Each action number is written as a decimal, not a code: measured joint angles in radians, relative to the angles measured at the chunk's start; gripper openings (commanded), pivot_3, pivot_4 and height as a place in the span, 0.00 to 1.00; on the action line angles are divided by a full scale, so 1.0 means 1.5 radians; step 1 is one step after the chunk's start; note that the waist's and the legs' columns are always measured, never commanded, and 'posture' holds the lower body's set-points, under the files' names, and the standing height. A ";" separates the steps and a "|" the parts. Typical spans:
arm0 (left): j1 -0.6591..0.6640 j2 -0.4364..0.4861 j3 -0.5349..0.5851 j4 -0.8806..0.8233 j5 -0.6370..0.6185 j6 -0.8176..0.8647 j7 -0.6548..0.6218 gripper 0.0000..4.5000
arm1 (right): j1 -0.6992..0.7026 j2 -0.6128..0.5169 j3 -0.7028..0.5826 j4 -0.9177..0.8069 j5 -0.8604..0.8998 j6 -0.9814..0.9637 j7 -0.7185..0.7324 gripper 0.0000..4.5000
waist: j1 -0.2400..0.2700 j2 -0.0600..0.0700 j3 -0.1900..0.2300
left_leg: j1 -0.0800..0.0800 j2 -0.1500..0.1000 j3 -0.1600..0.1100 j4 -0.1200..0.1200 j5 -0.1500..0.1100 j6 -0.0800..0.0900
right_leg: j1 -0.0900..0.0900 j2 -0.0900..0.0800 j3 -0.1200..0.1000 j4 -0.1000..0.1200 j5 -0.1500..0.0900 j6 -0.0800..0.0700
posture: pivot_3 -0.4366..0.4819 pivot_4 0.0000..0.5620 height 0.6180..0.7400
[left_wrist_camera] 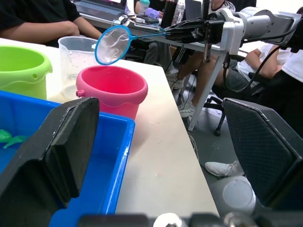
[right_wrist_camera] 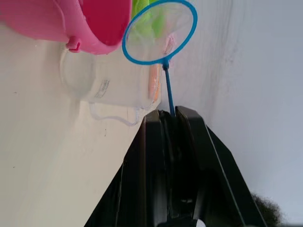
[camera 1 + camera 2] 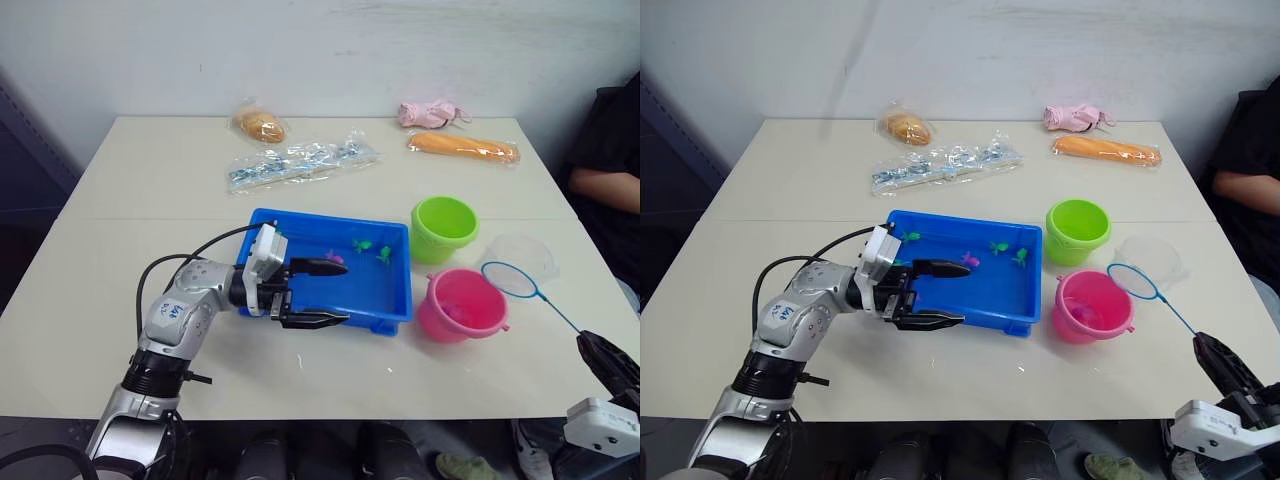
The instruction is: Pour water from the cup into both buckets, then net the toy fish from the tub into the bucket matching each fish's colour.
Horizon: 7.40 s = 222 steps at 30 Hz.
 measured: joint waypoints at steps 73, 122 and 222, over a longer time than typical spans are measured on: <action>0.193 0.166 0.243 -0.037 -0.009 -0.033 0.096 0.99 | -0.761 -0.131 0.476 -0.108 0.837 1.356 0.250 0.00 | 0.001 0.000 0.001 | -0.007 -0.001 -0.003 -0.003 -0.001 0.001 | -0.001 -0.001 -0.010 -0.005 0.001 0.002 | 0.48 0.27 1.00; -0.028 0.028 0.030 0.034 -0.010 -0.019 -0.036 0.99 | -0.001 0.024 0.003 -0.118 0.459 0.360 0.411 0.00 | 0.015 0.000 0.001 | 0.000 -0.001 0.002 -0.005 -0.001 0.001 | 0.000 0.003 -0.001 -0.006 0.002 0.003 | 0.48 0.27 1.00; 0.088 0.251 0.205 0.056 0.054 -0.071 0.005 0.99 | -0.778 -0.029 0.504 -0.148 0.693 1.364 0.283 0.00 | -0.002 0.000 0.000 | -0.006 -0.001 0.002 -0.005 0.001 0.000 | -0.008 0.000 -0.004 0.001 0.001 0.001 | 0.48 0.27 1.00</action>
